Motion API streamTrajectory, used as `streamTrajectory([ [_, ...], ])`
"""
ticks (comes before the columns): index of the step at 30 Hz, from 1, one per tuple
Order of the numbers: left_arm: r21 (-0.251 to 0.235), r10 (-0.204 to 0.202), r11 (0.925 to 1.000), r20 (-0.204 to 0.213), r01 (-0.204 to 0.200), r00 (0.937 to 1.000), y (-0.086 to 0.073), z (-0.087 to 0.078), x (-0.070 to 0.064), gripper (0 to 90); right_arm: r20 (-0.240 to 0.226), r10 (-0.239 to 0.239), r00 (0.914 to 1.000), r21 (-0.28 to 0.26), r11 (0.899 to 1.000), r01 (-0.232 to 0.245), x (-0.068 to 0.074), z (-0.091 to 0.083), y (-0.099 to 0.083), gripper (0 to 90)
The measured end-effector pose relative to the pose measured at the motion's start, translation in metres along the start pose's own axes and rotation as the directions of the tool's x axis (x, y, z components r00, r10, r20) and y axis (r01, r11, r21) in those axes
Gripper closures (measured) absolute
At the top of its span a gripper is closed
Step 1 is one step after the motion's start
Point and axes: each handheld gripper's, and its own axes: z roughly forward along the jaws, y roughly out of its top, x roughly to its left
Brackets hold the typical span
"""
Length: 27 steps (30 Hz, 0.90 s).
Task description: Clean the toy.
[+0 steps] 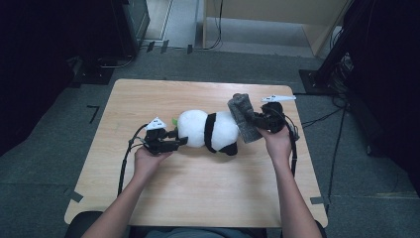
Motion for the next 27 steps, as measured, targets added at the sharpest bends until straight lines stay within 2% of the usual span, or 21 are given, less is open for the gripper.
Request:
streamTrajectory([
  [5, 0.0, 0.004, 1.0, -0.001, -0.004, 1.0, 0.0, 0.0, 0.0, 43.3, -0.001, 0.02, 0.9998, 0.024, 1.0, -0.02, -0.003, 0.013, -0.006, 76.0],
  [8, -0.001, 0.004, 1.0, -0.001, -0.004, 1.0, 0.0, 0.0, 0.0, 43.2, 0.016, 0.015, 0.9998, 0.044, 0.999, -0.015, -0.004, 0.018, -0.01, 76.0],
  [14, 0.002, 0.006, 1.0, -0.002, -0.006, 1.0, 0.0, 0.0, 0.0, 43.2, 0.022, 0.032, 0.9992, 0.089, 0.995, -0.034, -0.009, 0.025, -0.019, 75.9],
  [16, 0.003, 0.007, 1.0, -0.002, -0.007, 1.0, 0.0, 0.0, 0.0, 43.2, 0.017, 0.035, 0.9992, 0.084, 0.996, -0.037, -0.01, 0.024, -0.024, 76.1],
  [23, 0.002, 0.005, 1.0, -0.002, -0.005, 1.0, 0.0, 0.0, 0.0, 43.3, 0.013, 0.06, 0.9981, 0.139, 0.988, -0.062, -0.012, 0.033, -0.042, 76.1],
  [27, 0.003, 0.005, 1.0, 0.0, -0.005, 1.0, 0.0, 0.0, 0.0, 43.3, 0.015, 0.059, 0.9982, 0.17, 0.984, -0.06, -0.011, 0.04, -0.046, 76.1],
])
